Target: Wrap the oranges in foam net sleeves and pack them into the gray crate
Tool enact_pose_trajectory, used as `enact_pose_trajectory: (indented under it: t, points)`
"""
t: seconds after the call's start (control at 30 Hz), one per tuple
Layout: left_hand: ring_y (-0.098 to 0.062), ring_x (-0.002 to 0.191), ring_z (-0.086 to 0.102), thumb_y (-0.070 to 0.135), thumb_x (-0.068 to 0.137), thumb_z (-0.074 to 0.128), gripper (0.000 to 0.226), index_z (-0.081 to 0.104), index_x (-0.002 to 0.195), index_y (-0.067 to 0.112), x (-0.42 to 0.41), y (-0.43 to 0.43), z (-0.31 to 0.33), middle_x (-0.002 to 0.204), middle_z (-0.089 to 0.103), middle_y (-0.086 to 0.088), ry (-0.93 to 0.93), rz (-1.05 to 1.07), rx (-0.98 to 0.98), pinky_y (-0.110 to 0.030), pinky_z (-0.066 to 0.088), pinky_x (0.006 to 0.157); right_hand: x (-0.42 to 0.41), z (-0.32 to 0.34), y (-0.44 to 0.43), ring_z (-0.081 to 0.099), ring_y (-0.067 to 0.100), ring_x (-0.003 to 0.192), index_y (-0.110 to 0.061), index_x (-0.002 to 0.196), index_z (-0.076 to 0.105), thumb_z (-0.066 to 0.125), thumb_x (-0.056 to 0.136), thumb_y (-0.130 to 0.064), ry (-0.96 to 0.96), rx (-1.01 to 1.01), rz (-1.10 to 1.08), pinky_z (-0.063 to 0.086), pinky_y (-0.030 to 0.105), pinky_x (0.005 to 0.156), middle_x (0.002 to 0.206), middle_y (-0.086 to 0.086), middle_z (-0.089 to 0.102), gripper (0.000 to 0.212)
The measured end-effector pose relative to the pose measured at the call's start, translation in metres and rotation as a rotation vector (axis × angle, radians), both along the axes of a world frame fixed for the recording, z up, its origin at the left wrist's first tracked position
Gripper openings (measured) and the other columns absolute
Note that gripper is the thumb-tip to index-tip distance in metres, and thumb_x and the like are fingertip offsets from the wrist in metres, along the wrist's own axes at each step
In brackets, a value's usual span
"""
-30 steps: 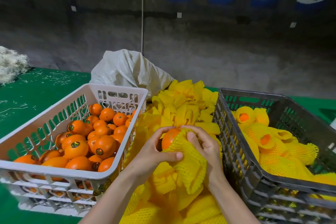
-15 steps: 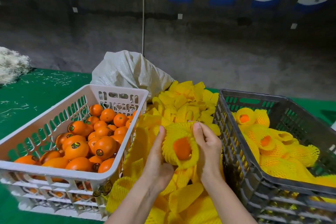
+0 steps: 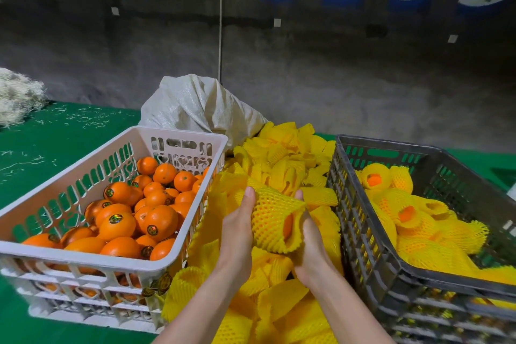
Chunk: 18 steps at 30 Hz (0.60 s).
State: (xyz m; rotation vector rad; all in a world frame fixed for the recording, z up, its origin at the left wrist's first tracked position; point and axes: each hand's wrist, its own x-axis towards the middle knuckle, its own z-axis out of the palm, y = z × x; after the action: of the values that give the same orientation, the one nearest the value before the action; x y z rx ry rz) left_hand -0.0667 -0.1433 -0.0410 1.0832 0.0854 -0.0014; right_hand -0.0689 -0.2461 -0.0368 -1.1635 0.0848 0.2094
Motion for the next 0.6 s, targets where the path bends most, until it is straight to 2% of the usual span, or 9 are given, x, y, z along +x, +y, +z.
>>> enact_pose_trajectory:
  t: [0.1, 0.2, 0.27, 0.33, 0.4, 0.5, 0.6]
  points:
    - [-0.014, 0.087, 0.071, 0.057, 0.068, 0.057, 0.033, 0.078, 0.073, 0.031, 0.0, 0.0, 0.002, 0.09, 0.075, 0.003, -0.021, 0.062, -0.066, -0.036, 0.053, 0.079, -0.001, -0.003, 0.003, 0.067, 0.009, 0.093, -0.026, 0.103, 0.063, 0.037, 0.072, -0.063, -0.054, 0.02, -0.018, 0.054, 0.024, 0.07, 0.1, -0.006, 0.072, 0.054]
    - [-0.013, 0.084, 0.072, 0.054, 0.07, 0.056, 0.023, 0.075, 0.071, 0.043, 0.0, 0.002, 0.007, 0.088, 0.075, 0.005, -0.092, 0.089, -0.151, -0.035, 0.054, 0.075, -0.002, -0.003, -0.001, 0.067, 0.016, 0.099, -0.025, 0.104, 0.069, 0.045, 0.077, -0.055, -0.105, 0.097, -0.017, 0.056, 0.031, 0.072, 0.106, -0.001, 0.071, 0.047]
    - [-0.009, 0.079, 0.072, 0.051, 0.077, 0.052, 0.024, 0.074, 0.067, 0.047, -0.002, 0.0, 0.01, 0.082, 0.075, 0.008, -0.135, 0.113, -0.17, -0.028, 0.056, 0.066, -0.003, -0.005, 0.001, 0.066, 0.018, 0.103, -0.026, 0.098, 0.072, 0.049, 0.078, -0.05, -0.158, 0.069, -0.031, 0.056, 0.033, 0.075, 0.109, 0.001, 0.07, 0.039]
    - [-0.009, 0.076, 0.072, 0.048, 0.085, 0.05, 0.031, 0.075, 0.067, 0.044, -0.002, -0.003, 0.009, 0.079, 0.075, 0.007, -0.145, 0.146, -0.185, -0.022, 0.056, 0.059, -0.004, -0.007, 0.004, 0.065, 0.017, 0.104, -0.028, 0.096, 0.073, 0.049, 0.078, -0.048, -0.225, 0.051, -0.055, 0.056, 0.029, 0.073, 0.109, -0.001, 0.07, 0.036]
    - [-0.012, 0.077, 0.072, 0.05, 0.082, 0.051, 0.034, 0.078, 0.071, 0.033, -0.003, -0.004, 0.008, 0.08, 0.075, 0.002, -0.149, 0.178, -0.169, -0.021, 0.055, 0.058, -0.004, -0.008, 0.005, 0.067, 0.013, 0.1, -0.033, 0.092, 0.075, 0.048, 0.078, -0.049, -0.259, 0.041, -0.059, 0.055, 0.025, 0.068, 0.105, -0.005, 0.072, 0.034]
    - [-0.005, 0.07, 0.068, 0.054, 0.073, 0.056, 0.038, 0.074, 0.067, 0.022, -0.008, -0.006, 0.002, 0.075, 0.073, 0.005, -0.21, 0.237, 0.003, -0.014, 0.05, 0.057, -0.002, -0.002, 0.002, 0.069, 0.015, 0.091, -0.031, 0.087, 0.077, 0.047, 0.079, -0.047, -0.164, 0.153, 0.019, 0.056, 0.026, 0.065, 0.097, -0.001, 0.073, 0.035]
    - [-0.001, 0.08, 0.065, 0.055, 0.071, 0.056, 0.031, 0.072, 0.077, 0.029, -0.01, -0.006, -0.005, 0.083, 0.073, 0.007, -0.348, 0.356, 0.299, -0.014, 0.049, 0.068, 0.001, -0.001, 0.003, 0.071, 0.015, 0.078, -0.021, 0.079, 0.079, 0.041, 0.075, -0.053, -0.095, 0.294, 0.066, 0.055, 0.025, 0.06, 0.086, 0.004, 0.074, 0.05]
